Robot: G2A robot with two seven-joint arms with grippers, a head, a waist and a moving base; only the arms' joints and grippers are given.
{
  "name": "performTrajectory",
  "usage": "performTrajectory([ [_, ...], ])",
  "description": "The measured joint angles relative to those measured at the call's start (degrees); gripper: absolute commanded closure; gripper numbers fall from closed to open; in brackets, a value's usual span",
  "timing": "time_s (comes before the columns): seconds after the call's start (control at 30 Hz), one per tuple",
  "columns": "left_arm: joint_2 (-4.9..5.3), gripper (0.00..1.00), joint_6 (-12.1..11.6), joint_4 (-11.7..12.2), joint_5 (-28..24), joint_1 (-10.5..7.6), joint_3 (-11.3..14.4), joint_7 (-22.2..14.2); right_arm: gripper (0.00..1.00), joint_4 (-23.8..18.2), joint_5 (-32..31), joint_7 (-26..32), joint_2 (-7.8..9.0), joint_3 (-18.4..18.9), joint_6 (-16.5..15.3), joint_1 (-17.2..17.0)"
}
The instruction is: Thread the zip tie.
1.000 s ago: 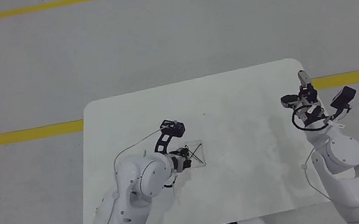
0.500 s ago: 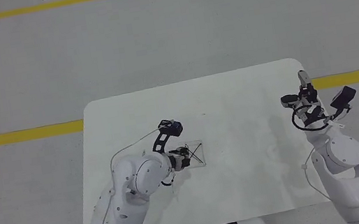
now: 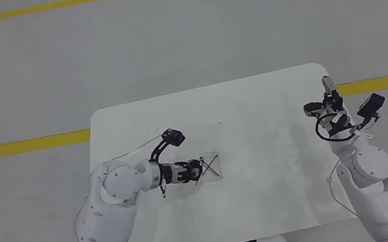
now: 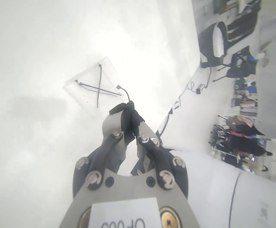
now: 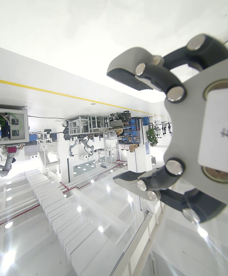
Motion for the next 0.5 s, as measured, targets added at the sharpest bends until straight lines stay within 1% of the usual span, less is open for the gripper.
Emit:
performTrajectory([
  [0.03, 0.14, 1.0, -1.0, 0.9, -2.0, -0.5, 0.1, -0.8, 0.0, 0.0, 0.0, 0.0, 0.0, 0.0, 0.0, 0.0],
  [0.07, 0.36, 1.0, -1.3, 1.8, -4.2, -1.27, 0.5, -2.0, 0.0, 0.0, 0.0, 0.0, 0.0, 0.0, 0.0, 0.0],
  [0.13, 0.6, 1.0, -0.9, 2.3, -5.4, -2.02, 1.1, -3.3, 0.0, 0.0, 0.0, 0.0, 0.0, 0.0, 0.0, 0.0],
  [0.4, 0.59, 1.0, -0.8, 2.5, -5.6, -1.94, 1.3, -3.0, 0.0, 0.0, 0.0, 0.0, 0.0, 0.0, 0.0, 0.0],
  [0.43, 0.6, 1.0, -0.8, 3.1, -6.6, -1.99, 1.4, -2.6, 0.0, 0.0, 0.0, 0.0, 0.0, 0.0, 0.0, 0.0],
  [0.5, 0.91, 1.0, -0.6, 5.7, -9.5, -3.08, 0.7, -2.0, 0.0, 0.0, 0.0, 0.0, 0.0, 0.0, 0.0, 0.0],
])
